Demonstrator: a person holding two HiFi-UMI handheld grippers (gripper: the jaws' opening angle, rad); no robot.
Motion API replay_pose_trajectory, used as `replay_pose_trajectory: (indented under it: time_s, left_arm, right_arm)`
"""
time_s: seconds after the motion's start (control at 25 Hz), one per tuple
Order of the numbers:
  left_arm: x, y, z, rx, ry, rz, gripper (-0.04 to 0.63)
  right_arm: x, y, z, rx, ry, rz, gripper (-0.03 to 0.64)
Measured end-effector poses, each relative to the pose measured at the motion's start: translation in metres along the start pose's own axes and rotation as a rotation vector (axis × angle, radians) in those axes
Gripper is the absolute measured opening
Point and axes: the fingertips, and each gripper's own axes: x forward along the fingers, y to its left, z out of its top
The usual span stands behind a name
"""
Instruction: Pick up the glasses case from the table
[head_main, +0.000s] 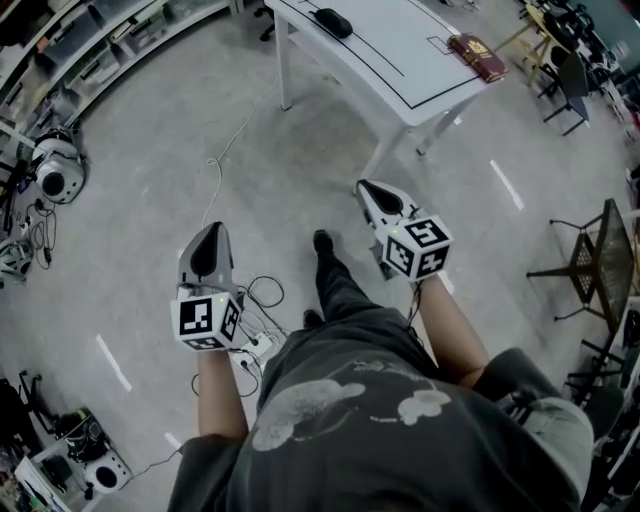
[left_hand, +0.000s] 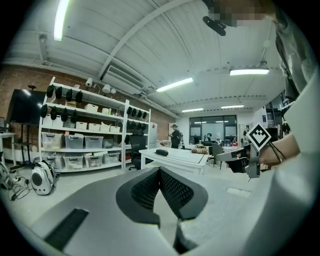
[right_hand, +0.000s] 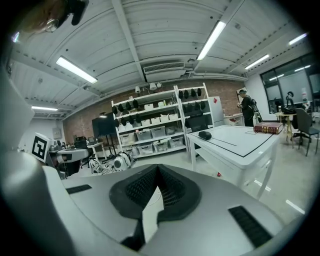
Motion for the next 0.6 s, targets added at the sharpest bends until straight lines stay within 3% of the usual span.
replay_pose_trajectory:
  time_s: [0.24, 0.6]
  left_arm:
    - [0.060, 0.018, 0.012, 0.003, 0.010, -0.012, 0.003]
    - [0.194, 0.044, 0.033, 0.005, 0.055, -0.023, 0.003]
  right_arm:
    - [0.044, -0.042, 0.020, 0.033, -0.017, -0.025, -0.001]
    - [0.154, -0.132, 0.070, 0.068, -0.015, -0.020, 0.000]
